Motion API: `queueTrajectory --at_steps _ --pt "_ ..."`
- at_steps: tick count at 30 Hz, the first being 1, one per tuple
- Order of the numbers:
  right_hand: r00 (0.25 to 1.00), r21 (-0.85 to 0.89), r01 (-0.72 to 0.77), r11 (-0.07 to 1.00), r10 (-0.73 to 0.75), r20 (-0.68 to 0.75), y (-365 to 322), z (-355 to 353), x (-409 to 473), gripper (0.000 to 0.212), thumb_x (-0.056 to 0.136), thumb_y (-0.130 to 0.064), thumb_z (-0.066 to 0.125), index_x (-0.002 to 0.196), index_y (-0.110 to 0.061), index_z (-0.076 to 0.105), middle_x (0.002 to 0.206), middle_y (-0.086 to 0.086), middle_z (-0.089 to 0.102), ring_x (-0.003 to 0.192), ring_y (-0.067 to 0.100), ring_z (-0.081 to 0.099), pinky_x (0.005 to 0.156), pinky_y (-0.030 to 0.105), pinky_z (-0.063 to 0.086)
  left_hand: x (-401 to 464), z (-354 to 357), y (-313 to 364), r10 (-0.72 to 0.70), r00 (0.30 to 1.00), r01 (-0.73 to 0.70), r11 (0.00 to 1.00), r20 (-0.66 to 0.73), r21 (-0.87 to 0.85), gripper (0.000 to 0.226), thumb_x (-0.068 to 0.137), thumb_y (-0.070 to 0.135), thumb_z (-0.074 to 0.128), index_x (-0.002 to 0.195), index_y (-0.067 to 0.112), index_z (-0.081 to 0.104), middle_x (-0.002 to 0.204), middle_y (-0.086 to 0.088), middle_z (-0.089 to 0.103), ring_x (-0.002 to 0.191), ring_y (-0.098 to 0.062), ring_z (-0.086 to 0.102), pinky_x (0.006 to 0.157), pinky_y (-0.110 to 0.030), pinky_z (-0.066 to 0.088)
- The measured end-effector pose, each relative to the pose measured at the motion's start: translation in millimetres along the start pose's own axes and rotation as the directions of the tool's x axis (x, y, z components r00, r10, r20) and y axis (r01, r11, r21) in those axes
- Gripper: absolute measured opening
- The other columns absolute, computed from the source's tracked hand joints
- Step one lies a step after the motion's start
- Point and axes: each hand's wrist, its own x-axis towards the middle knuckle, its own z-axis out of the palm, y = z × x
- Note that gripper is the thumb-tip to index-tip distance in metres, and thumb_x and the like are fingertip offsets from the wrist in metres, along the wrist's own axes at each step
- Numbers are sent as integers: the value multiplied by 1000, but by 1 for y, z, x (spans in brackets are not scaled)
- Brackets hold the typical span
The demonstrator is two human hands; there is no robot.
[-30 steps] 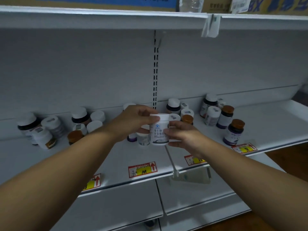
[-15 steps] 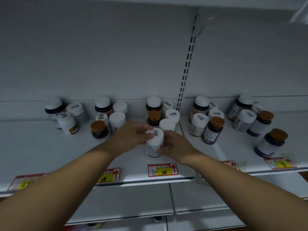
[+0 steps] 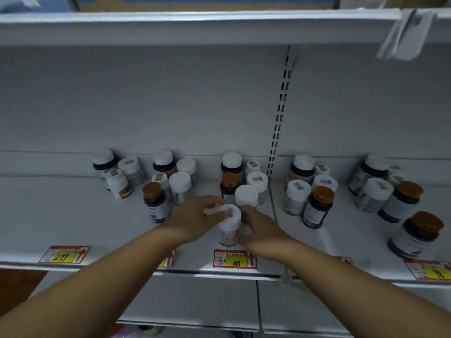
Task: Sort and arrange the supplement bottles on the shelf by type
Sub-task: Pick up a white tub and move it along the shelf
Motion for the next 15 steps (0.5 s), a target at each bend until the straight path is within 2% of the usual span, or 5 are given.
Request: queueTrajectory --at_steps 3,5,9,12,15 --pt "991 -142 61 988 -78 -111 -7 -18 -8 47 82 -32 54 125 -36 36 129 -2 55 111 20 54 83 26 41 -4 -16 11 13 981 -29 996 -193 -81 29 87 46 54 114 37 57 111 20 55 107 -7 55 80 -12 38" --pt "966 -191 135 972 -172 -194 -18 -33 -11 44 84 -39 54 124 -39 36 128 -4 55 109 18 54 81 24 39 -6 -36 16 93 956 -84 996 -279 41 32 86 53 49 114 39 56 111 24 54 108 -6 53 83 -14 38" --pt "933 -220 257 941 -301 -199 -38 -43 1 48 86 -42 54 130 -31 37 131 -4 47 111 14 47 82 23 33 -6 -82 6 126 973 -66 956 -195 287 61 85 63 38 138 32 37 148 11 34 136 -10 29 113 -33 24" --pt "950 -286 264 921 -299 -89 -53 -25 16 66 89 -45 51 144 -26 20 153 -5 22 136 15 26 105 23 24 -11 -106 -16 50 982 6 954 -180 301 61 89 55 39 144 31 26 156 9 15 143 -7 7 117 -32 9" --pt "939 -304 308 901 -340 -58 -79 5 36 69 90 -46 49 146 -28 15 157 -6 12 143 13 12 114 26 12 -21 -132 -46 -3 984 62 943 -179 327 69 83 65 33 144 35 24 156 13 13 143 -7 7 117 -36 12"
